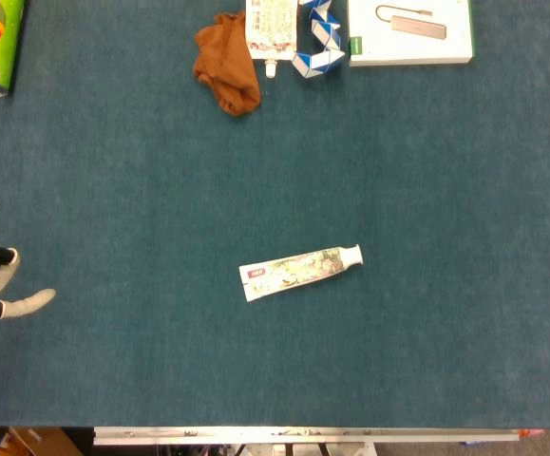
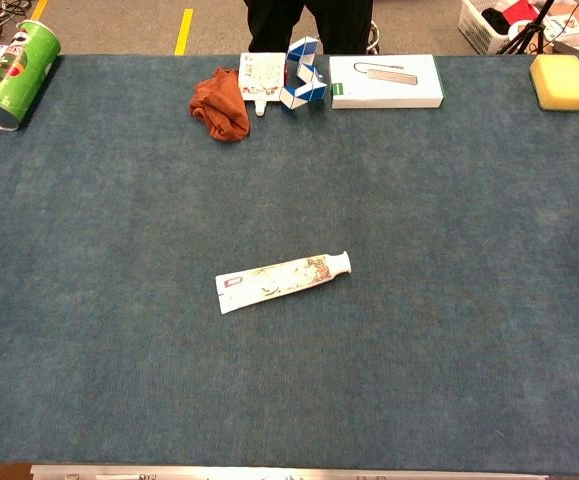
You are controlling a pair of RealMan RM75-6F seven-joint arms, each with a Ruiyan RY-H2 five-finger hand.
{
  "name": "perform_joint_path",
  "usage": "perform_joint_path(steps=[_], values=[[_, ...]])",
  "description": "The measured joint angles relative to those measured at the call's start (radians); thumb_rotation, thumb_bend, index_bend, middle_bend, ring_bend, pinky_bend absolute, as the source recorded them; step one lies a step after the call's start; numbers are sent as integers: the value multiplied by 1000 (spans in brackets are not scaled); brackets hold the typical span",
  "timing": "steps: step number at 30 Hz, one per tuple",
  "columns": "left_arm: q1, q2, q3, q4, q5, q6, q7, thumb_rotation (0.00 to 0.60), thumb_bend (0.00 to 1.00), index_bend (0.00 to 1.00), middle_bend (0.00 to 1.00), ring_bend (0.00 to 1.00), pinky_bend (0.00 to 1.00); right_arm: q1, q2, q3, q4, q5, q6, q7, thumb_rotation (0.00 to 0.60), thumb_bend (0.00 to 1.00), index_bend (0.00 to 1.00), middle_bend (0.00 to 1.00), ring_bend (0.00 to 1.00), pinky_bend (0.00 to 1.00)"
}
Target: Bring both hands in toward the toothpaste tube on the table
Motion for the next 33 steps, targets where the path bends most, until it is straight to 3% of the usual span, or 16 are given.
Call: perform_joint_path(steps=[8,21,27,33], values=[[-2,5,1,-14,-13,-14,6,502,0,1000,1000,847,226,4,3,-3,1,-8,-5,19,600,0,1000,881,707,73],[-5,15,9,-36,-3,2,-113,502,0,1000,1000,848,227,19,-10,-16,47,-83,18,143,600,0,1000,881,705,74],[-5,22,14,-61,14,36,-269,501,0,1000,1000,851,227,28,-43,-26,102,-148,68,318,600,0,1000,881,705,74],[-16,42,27,-95,26,48,-487,499,0,1000,1000,855,228,52,-81,-43,174,-205,109,579,600,0,1000,891,705,74]])
